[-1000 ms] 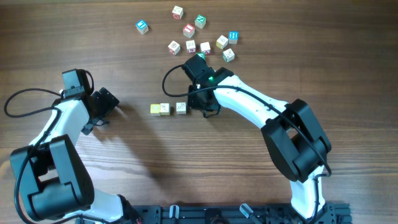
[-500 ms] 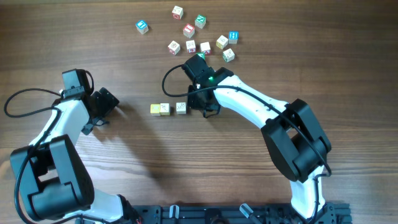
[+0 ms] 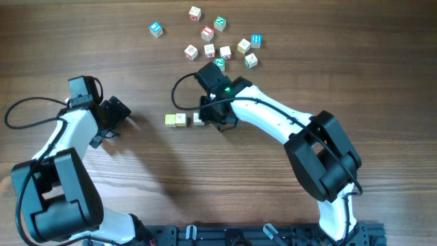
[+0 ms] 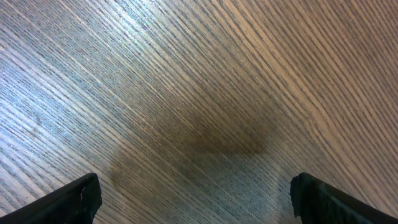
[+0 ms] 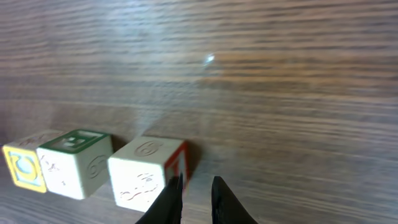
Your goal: Form a horizontal line
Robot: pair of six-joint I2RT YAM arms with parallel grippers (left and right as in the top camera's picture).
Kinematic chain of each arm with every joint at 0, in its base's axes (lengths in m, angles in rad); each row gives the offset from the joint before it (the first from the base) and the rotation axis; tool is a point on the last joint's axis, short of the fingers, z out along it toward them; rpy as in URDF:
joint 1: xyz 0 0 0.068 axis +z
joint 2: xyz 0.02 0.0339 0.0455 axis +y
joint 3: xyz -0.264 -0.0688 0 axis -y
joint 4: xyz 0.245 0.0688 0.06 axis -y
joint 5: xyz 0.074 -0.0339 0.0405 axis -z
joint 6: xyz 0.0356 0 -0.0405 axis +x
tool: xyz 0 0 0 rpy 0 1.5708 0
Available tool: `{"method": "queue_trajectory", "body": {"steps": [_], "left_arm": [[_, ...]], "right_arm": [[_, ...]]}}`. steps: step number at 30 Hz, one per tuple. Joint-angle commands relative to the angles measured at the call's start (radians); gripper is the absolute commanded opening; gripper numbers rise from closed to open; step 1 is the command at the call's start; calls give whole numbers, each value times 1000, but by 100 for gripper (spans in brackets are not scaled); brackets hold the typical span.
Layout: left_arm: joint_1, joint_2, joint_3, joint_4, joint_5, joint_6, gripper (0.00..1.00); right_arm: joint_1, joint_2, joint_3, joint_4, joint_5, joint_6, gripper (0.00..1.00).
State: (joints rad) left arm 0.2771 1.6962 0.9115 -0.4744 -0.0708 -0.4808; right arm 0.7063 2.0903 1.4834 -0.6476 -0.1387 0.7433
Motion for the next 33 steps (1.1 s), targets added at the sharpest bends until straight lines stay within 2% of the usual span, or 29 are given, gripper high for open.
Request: {"method": "queue_trajectory", "body": {"steps": [1,11,33], "left_arm": [[2,7,-5,3,-10,-2,100],[2,7,-5,3,-9,-2,100],[2,7,-5,3,-9,-2,100]], "right_arm": [[9,-10,-5,4,-16,1,17],[9,-10,-5,5,35,-7,18],[11,-10,-5,45,-47,45,18]]}}
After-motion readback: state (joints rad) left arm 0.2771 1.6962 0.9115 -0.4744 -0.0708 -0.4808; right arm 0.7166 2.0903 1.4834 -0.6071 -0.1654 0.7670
